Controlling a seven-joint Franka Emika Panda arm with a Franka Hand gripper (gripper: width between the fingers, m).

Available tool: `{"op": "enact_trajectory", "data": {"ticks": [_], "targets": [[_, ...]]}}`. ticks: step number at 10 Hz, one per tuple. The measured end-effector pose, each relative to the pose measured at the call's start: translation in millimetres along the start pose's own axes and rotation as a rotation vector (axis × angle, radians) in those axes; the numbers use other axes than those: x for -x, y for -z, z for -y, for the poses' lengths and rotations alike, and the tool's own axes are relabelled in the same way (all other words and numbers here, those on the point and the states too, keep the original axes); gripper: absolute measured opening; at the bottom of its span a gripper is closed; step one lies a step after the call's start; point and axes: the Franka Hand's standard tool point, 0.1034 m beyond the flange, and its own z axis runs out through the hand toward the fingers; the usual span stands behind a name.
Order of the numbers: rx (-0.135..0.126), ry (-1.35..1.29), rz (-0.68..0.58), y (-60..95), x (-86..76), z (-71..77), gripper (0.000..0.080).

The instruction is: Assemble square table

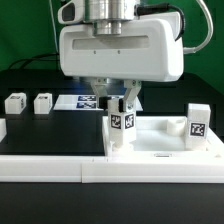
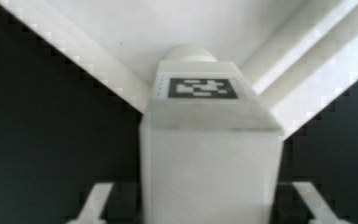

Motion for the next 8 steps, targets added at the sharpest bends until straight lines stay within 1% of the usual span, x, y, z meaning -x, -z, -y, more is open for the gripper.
{"op": "enact_trajectory", "data": {"ticks": [1, 3, 4, 5, 7, 8], "targets": [[0.0, -0.08, 0.001, -0.8, -1.6, -1.2, 0.0288], [-0.017, -0.282, 0.017, -2.4, -10.4, -3.5, 0.0289], [-0.014, -0.382, 0.025, -3.7, -10.0, -1.3, 0.0289], [-0.008, -0.46, 0.034, -4.7, -7.5, 1.9, 0.029], [0.033, -0.696, 0.067, -4.9, 0.0, 6.3, 0.0291], [0.044, -0.798, 0.071, -4.6, 2.5, 8.0, 0.0291]]}}
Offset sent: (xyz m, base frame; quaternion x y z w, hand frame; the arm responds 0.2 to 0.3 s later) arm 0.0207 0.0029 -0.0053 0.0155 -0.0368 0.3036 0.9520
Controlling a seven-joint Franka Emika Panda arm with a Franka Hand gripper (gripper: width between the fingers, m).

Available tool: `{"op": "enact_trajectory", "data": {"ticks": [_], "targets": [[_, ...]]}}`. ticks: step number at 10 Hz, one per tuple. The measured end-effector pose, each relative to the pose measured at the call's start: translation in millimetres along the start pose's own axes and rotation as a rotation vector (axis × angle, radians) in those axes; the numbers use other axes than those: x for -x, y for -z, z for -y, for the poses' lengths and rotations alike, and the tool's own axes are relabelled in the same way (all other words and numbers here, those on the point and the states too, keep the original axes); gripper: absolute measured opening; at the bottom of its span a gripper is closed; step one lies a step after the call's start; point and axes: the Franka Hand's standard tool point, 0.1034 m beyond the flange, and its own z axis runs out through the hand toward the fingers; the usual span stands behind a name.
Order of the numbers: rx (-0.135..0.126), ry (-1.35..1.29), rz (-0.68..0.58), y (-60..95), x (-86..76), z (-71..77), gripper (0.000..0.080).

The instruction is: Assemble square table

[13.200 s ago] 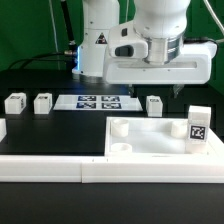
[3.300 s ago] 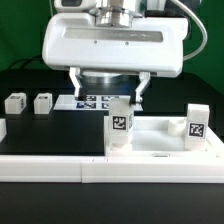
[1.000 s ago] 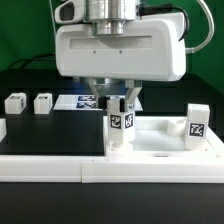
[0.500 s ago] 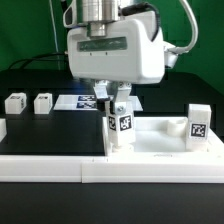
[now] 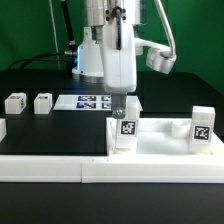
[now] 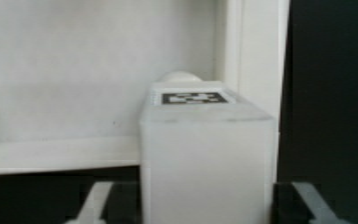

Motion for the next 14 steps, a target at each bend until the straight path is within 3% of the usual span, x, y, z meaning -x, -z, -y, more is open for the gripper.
{"op": "enact_trajectory", "data": {"ticks": [3, 4, 5, 6, 8, 11, 14], "targets": [[0.001, 0.007, -0.001, -0.3, -0.3, -0.5, 0.0292], [0.007, 0.077, 0.002, 0.8, -1.4, -1.4, 0.0457], [0.037, 0.284, 0.031, 8.1, -6.3, -6.1, 0.0604], [0.034, 0.459, 0.036, 9.5, -8.1, -4.0, 0.0635], [0.046, 0.752, 0.057, 8.7, 3.1, -4.7, 0.0647], [0.047, 1.003, 0.058, 8.2, 0.7, -4.9, 0.0649], [0.069, 1.486, 0.052, 2.3, -5.2, 3.7, 0.0649]]}}
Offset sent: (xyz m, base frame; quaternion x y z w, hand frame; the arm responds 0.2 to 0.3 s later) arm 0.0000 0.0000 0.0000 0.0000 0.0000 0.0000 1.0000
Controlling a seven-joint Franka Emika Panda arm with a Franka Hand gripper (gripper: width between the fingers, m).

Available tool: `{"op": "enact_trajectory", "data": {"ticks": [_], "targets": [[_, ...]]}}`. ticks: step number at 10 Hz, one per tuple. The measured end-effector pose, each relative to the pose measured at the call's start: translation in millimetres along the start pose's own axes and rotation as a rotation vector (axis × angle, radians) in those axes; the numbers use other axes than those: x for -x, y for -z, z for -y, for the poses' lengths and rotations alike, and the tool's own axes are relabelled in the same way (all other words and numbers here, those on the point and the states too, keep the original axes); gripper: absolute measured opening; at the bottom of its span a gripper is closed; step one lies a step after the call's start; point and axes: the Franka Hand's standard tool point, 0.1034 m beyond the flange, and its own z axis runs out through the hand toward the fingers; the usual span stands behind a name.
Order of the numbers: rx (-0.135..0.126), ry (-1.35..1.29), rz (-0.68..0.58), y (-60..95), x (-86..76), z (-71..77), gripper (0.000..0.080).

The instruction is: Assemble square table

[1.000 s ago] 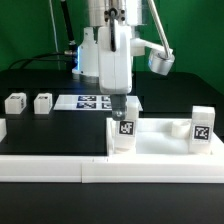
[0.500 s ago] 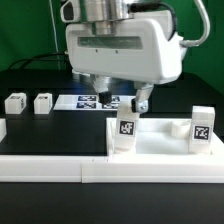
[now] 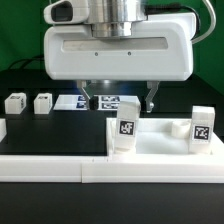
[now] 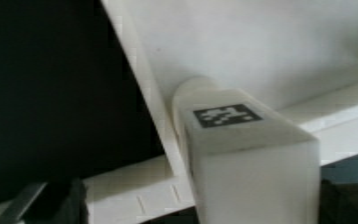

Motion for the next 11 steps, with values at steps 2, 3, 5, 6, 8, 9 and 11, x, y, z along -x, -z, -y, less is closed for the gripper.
{"op": "enact_trajectory", "data": {"ticks": [2, 3, 5, 6, 8, 9, 11], "targets": [[0.013, 0.18, 0.005, -8.3, -0.1, -6.3, 0.0649], [0.013, 0.157, 0.0, -9.1, -0.5, -4.2, 0.0649], [0.013, 0.133, 0.0, -9.0, -0.6, -5.5, 0.0602], [0.013, 0.094, 0.0, -9.1, -0.5, -5.2, 0.0427], [0.012, -0.05, 0.0, -9.3, -0.2, -5.0, 0.0291], [0.011, -0.151, -0.001, -9.3, -0.2, -5.1, 0.0291], [0.012, -0.3, -0.002, -9.5, -0.2, -5.1, 0.0291]]}}
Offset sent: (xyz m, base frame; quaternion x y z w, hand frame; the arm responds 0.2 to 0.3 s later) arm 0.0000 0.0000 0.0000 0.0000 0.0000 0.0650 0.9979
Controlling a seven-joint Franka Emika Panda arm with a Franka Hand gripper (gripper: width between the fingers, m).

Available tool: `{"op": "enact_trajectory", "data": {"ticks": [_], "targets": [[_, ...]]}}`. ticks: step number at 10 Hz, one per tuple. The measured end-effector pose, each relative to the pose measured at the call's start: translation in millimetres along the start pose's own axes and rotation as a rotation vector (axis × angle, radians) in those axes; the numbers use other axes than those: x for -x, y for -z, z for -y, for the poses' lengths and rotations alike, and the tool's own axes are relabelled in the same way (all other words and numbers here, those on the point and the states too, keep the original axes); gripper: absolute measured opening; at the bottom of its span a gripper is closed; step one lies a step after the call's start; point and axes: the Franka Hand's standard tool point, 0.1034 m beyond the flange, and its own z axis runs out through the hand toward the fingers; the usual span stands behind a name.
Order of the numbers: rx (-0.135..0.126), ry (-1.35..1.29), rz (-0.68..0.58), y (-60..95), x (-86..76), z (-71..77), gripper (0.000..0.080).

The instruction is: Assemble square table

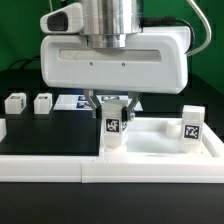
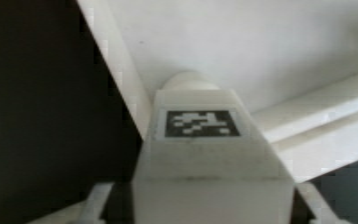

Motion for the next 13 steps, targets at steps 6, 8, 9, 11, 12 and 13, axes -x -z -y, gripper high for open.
{"op": "enact_trajectory", "data": {"ticks": [6, 8, 9, 11, 12, 13], "targets": [[0.029, -0.863, 0.031, -4.6, -2.0, 9.4, 0.0291], [0.045, -1.113, 0.036, -4.5, -0.9, 10.6, 0.0291], [0.044, -1.219, 0.025, -4.3, 0.7, 10.9, 0.0291], [0.045, -1.246, 0.02, -4.0, 4.0, 9.6, 0.0291], [0.044, -1.202, 0.021, -3.8, 3.9, 9.6, 0.0291], [0.041, -1.043, 0.031, 1.5, 3.9, 9.1, 0.0465]]}}
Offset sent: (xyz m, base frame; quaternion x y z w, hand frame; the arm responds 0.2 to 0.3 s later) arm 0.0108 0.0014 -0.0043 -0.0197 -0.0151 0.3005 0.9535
